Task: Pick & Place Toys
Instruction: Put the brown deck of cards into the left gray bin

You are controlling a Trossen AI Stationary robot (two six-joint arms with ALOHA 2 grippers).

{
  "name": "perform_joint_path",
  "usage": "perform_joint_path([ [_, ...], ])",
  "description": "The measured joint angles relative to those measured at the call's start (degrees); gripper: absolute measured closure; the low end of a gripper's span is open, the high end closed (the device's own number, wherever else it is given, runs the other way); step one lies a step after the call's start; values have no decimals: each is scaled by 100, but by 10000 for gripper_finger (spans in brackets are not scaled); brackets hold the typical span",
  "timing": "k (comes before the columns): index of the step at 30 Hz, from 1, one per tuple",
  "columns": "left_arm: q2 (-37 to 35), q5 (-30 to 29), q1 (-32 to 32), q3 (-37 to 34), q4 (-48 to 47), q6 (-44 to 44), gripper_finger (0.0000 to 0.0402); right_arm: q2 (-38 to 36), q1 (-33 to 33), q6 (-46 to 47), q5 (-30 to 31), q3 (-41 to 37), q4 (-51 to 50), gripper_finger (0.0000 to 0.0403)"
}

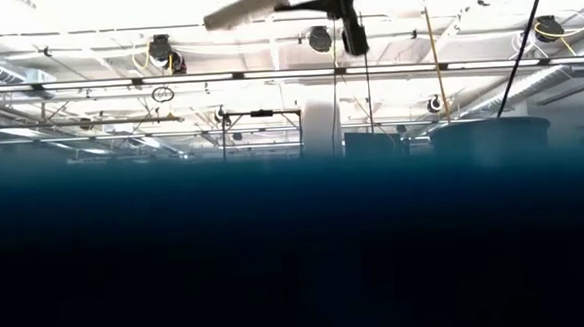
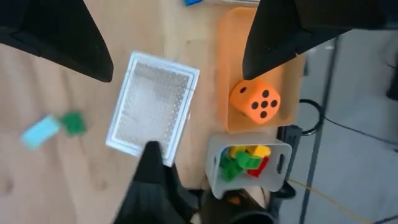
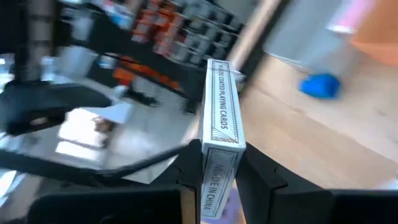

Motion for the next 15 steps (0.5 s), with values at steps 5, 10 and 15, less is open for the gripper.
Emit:
perform_joint_path([
  [5,-588,216,130,0,80,-1051,37,-224,-5,-276,-149,15,622,352],
  [10,-1077,198,488,-3,134,-2077,37,-620,-5,-494,-128,16,682,352],
  [15,-1264,748,1028,-4,406,-3122,37,-934,87,-827,-83,9,672,353],
])
